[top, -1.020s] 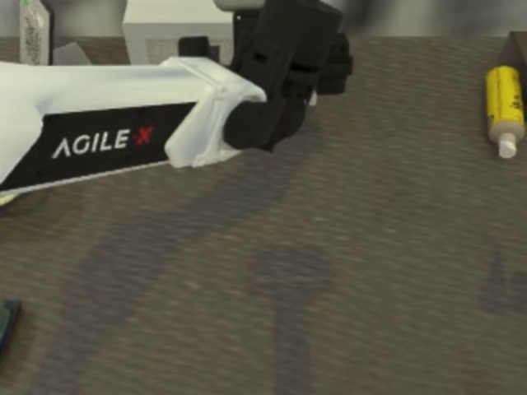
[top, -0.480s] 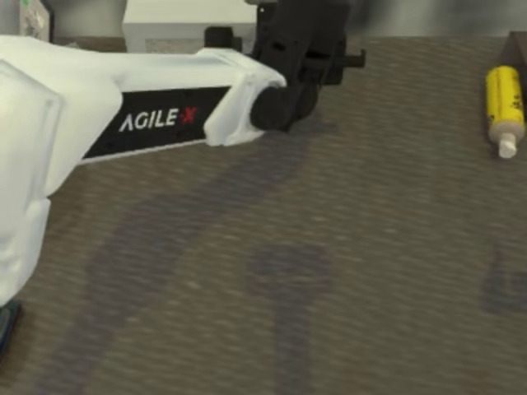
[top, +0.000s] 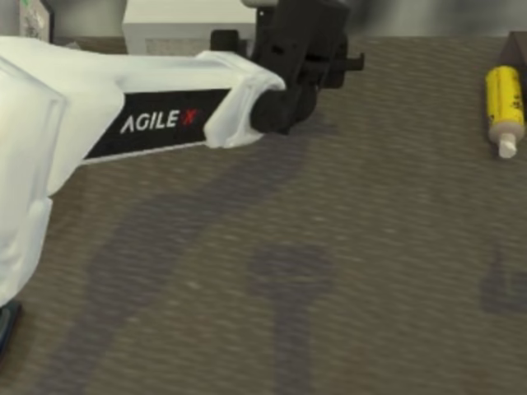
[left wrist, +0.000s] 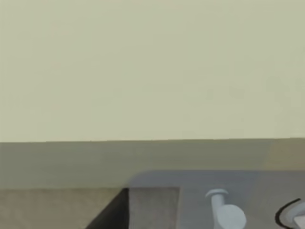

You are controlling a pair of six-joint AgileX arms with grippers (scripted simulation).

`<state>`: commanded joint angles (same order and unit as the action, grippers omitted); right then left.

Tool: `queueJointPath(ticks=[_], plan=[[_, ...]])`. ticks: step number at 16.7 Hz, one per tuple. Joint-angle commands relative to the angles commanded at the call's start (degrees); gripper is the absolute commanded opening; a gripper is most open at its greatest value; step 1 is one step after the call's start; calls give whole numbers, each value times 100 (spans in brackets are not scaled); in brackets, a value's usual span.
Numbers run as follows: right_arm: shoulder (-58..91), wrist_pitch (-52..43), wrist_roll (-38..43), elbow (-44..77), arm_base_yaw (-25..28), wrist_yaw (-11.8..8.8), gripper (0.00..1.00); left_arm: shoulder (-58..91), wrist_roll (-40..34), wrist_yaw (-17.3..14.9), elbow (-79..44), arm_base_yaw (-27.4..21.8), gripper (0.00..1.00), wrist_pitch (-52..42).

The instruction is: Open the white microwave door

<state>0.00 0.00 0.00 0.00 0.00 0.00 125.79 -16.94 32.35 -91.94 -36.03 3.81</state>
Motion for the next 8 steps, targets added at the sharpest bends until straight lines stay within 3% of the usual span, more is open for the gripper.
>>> queueJointPath(ticks=[8], plan=[[0,0,0,0,0,0,100,0,0,0,0,0,10,0]])
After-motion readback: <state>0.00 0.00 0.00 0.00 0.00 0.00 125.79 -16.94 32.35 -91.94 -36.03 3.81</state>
